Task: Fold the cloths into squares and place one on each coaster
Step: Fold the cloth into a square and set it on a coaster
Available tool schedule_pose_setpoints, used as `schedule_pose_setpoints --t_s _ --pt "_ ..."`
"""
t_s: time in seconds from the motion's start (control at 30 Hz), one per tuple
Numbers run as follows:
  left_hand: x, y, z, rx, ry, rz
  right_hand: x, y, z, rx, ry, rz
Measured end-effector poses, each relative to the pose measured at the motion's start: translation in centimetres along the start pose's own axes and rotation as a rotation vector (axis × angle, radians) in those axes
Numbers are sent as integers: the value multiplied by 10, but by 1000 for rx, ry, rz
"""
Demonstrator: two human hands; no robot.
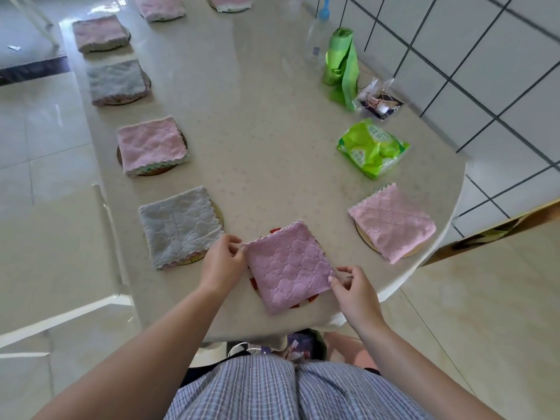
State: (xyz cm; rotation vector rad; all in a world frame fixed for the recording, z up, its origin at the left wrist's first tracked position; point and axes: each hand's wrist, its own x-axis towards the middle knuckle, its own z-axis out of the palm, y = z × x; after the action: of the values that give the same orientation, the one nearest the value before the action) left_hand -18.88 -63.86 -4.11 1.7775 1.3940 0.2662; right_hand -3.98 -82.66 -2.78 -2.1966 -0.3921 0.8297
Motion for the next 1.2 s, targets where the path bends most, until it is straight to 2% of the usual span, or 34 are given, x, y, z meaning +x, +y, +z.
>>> schedule_pose_setpoints --t_s 0.1,0.17,0.23,0.27,0.33,0.43,0.6,0.73,0.83,0.93,1.07,1.2 --pt "-15 -8 -3 213 73 369 -10 -4 6 -105 77 -232" --pt "-26 -19 3 427 -11 631 -18 -1 17 -327 69 -442" --pt "-36 -28 11 598 -143 776 -25 10 30 -608 61 -631" --pt "-39 -33 13 654 -201 778 -29 16 36 -731 49 -678" --pt "-38 -40 14 738 -277 707 -34 27 44 -910 1 -649" --pt "-26 -41 7 817 -333 710 -35 40 48 -992 -45 -529" --pt "-12 -28 -8 806 -487 670 -34 39 46 -938 -41 -435" --pt "-9 -21 -26 662 -562 690 -38 18 49 -709 -6 -434" --pt "-10 -23 -50 353 -491 579 -49 0 60 -583 53 -568" --pt "-17 -37 -77 189 -379 482 -66 -15 84 -431 -4 -651" --pt "-35 -66 -113 119 -209 428 -87 -20 123 -256 -133 -652" --pt "-45 -94 -144 150 -242 358 -106 -32 151 -240 -176 -781"
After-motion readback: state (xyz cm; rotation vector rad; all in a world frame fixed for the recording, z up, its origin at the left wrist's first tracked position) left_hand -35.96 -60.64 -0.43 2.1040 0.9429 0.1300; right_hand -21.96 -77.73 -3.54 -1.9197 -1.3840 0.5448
